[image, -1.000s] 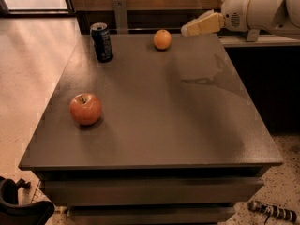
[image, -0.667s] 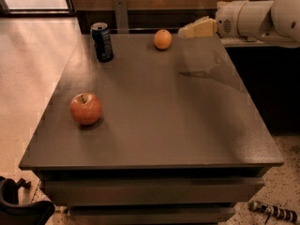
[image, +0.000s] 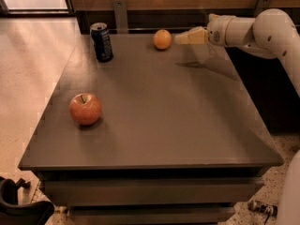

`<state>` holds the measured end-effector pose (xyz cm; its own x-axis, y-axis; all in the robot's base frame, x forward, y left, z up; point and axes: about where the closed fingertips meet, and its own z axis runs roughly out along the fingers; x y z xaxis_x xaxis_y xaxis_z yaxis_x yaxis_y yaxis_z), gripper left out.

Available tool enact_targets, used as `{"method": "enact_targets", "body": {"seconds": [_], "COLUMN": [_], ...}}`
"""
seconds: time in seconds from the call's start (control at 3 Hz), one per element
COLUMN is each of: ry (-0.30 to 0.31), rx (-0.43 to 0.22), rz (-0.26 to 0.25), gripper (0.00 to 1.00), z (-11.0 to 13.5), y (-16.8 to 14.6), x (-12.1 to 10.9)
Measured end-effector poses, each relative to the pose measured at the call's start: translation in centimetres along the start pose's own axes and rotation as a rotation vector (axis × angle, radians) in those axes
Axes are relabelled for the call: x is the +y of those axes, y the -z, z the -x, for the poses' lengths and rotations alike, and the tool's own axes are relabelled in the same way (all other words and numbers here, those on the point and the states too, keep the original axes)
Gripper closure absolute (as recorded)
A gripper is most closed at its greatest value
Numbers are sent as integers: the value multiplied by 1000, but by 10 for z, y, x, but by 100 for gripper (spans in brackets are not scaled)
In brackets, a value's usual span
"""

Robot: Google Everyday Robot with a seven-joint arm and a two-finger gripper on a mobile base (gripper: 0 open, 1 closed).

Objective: Move orange near apple

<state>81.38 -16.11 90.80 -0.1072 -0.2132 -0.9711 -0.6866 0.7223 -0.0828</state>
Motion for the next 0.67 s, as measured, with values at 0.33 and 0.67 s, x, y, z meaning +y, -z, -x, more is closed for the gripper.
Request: {"method": "enact_targets", "body": {"seconds": [0.33, 0.67], "ry": [-18, -32], "rx": [-23, -27], "rz": [64, 112], "gripper": [0, 0], "z": [-19, -27], "y": [-35, -55], "x": [-6, -3]}}
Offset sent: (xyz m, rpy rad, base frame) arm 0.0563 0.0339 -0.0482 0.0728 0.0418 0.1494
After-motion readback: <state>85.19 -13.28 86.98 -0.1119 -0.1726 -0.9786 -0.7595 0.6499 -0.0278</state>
